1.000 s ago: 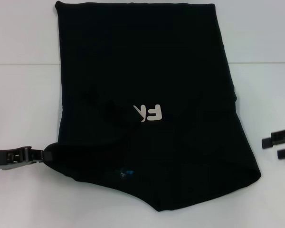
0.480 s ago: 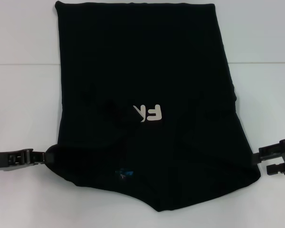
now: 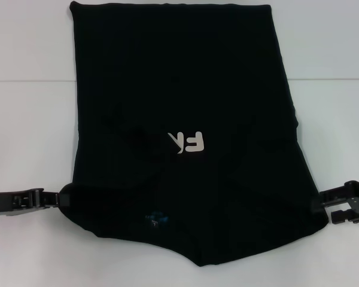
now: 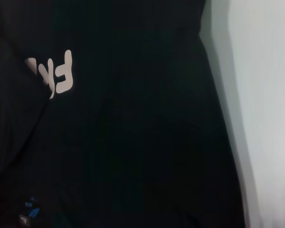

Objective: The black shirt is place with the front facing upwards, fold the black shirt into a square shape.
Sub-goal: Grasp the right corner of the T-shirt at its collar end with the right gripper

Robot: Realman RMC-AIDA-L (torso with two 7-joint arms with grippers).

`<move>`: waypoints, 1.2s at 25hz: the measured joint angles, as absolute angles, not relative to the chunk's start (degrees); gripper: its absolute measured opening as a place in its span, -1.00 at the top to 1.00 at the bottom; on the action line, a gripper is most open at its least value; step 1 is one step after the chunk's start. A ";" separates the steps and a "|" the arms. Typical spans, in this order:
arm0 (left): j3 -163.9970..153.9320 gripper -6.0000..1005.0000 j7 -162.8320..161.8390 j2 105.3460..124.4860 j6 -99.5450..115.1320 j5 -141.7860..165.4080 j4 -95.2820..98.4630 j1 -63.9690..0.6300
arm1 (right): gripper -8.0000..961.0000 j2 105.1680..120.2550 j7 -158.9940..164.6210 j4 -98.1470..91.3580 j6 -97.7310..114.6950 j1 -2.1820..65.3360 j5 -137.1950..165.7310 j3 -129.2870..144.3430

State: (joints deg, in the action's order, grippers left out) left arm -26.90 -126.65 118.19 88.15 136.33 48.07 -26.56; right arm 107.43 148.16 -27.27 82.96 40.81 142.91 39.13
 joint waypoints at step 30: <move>-27.24 0.87 -126.46 117.83 88.41 136.61 47.17 -28.05 | -0.52 108.99 147.91 -27.24 81.72 41.80 142.70 40.43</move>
State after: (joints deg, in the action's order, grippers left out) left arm -27.24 -126.46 117.83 88.41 136.61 47.17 -28.05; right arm 108.99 147.92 -27.24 81.72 41.80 142.70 40.43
